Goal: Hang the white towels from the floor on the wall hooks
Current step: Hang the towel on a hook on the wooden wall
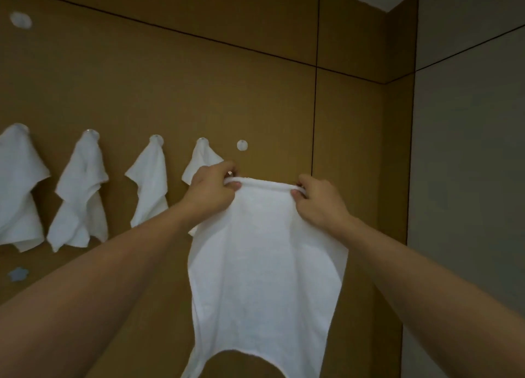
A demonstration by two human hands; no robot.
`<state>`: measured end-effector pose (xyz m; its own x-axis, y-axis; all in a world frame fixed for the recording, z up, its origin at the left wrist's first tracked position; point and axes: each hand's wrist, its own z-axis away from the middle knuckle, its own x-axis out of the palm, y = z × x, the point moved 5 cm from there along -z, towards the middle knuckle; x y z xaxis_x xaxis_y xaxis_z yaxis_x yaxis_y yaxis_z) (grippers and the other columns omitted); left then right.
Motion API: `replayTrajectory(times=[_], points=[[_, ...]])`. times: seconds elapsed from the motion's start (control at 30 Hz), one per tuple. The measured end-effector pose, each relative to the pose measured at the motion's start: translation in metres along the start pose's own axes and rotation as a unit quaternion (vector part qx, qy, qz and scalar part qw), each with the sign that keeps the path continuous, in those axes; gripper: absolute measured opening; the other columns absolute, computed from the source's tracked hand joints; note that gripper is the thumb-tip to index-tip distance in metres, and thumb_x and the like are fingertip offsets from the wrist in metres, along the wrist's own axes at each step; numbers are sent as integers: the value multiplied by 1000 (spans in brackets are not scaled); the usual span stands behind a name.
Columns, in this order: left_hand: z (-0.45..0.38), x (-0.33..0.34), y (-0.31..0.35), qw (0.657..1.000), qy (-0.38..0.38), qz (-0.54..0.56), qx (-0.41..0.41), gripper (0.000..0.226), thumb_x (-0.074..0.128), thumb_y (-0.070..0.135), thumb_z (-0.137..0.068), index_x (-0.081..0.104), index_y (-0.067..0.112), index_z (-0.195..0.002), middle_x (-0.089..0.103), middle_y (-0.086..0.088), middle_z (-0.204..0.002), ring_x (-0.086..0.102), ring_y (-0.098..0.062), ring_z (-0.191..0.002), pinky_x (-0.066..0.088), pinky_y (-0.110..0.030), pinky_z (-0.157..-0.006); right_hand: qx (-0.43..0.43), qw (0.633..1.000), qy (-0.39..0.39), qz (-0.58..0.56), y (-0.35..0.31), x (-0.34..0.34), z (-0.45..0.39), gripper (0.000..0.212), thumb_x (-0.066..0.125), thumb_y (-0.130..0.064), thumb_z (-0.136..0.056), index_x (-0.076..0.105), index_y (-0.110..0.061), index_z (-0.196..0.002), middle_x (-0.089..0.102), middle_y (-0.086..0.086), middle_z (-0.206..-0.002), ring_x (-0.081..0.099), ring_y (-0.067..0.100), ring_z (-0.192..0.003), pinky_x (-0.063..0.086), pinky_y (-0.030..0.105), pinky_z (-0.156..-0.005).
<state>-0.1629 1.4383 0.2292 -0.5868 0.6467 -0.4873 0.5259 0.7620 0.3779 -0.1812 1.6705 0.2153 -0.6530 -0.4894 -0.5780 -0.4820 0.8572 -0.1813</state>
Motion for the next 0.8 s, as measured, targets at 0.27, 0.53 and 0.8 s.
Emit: replayTrajectory(times=[0.27, 0.53, 0.8], points=[[-66, 63, -13, 999, 14, -6, 41, 14, 60, 24, -90, 55, 37, -89, 65, 11, -86, 60, -9, -82, 46, -25, -70, -97, 994, 22, 42, 68, 34, -64, 12, 47, -34, -95, 54, -25, -101, 48, -14, -65, 47, 6, -58, 32, 23, -48], [-128, 120, -63, 998, -34, 29, 40, 36, 57, 10, -94, 78, 39, -87, 70, 20, -106, 58, 2, -105, 41, -15, -94, -205, 976, 58, 53, 108, 84, -108, 13, 49, -26, -95, 45, -24, -107, 45, -11, -58, 40, 9, -45, 39, 27, -44], [-218, 142, -133, 965, 37, -218, 139, 56, 45, 4, -91, 65, 48, -118, 55, 11, -98, 51, -11, -86, 27, -10, -60, -364, 911, 94, 169, 108, 156, -201, 22, 65, -12, -86, 68, -9, -108, 51, 9, -64, 49, 28, -52, 33, 27, -45]])
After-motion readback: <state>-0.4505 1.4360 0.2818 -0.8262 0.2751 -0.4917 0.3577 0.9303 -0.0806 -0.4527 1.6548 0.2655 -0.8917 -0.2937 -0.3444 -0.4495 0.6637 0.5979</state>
